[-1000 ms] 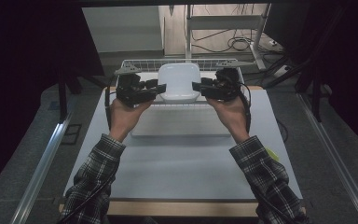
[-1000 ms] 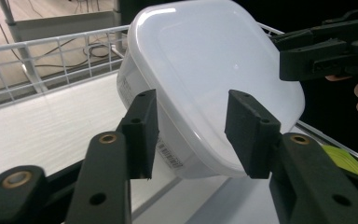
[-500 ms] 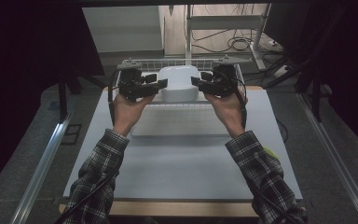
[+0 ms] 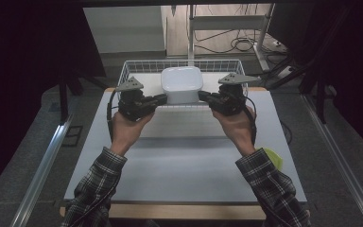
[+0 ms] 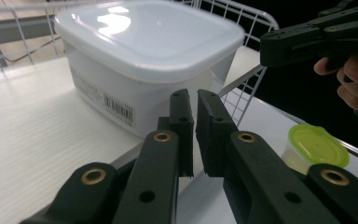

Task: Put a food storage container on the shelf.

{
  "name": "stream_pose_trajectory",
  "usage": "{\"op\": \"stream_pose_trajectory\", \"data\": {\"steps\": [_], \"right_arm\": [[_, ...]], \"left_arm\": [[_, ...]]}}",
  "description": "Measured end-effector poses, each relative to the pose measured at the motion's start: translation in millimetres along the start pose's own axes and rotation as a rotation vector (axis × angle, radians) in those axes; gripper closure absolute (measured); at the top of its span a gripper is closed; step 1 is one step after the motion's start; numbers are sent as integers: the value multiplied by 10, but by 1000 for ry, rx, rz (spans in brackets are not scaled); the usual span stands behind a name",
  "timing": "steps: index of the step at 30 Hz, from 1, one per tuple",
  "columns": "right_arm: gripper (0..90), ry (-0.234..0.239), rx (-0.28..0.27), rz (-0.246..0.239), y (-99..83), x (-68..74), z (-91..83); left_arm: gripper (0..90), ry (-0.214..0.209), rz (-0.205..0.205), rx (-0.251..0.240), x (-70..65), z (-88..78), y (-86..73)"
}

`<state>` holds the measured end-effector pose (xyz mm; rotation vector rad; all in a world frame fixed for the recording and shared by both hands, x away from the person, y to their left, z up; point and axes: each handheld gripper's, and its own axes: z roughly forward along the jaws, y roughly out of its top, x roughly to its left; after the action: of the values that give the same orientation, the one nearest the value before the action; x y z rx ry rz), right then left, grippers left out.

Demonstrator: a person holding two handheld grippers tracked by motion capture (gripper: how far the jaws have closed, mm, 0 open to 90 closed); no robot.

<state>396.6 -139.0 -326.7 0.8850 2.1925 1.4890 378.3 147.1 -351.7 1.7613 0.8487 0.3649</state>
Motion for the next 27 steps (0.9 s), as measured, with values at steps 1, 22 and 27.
{"op": "stream_pose_trajectory", "data": {"steps": [1,22,27], "right_arm": [[897,3,9,2,-15,-6,30],[897,-11,53,24,-47,-146,298],[890,2,42,26,-72,-129,249]], "left_arm": [[850,5,-7,1,14,24,-5],[853,46,-38,-2,104,199,87],[826,38,-17,4,44,139,46]]}}
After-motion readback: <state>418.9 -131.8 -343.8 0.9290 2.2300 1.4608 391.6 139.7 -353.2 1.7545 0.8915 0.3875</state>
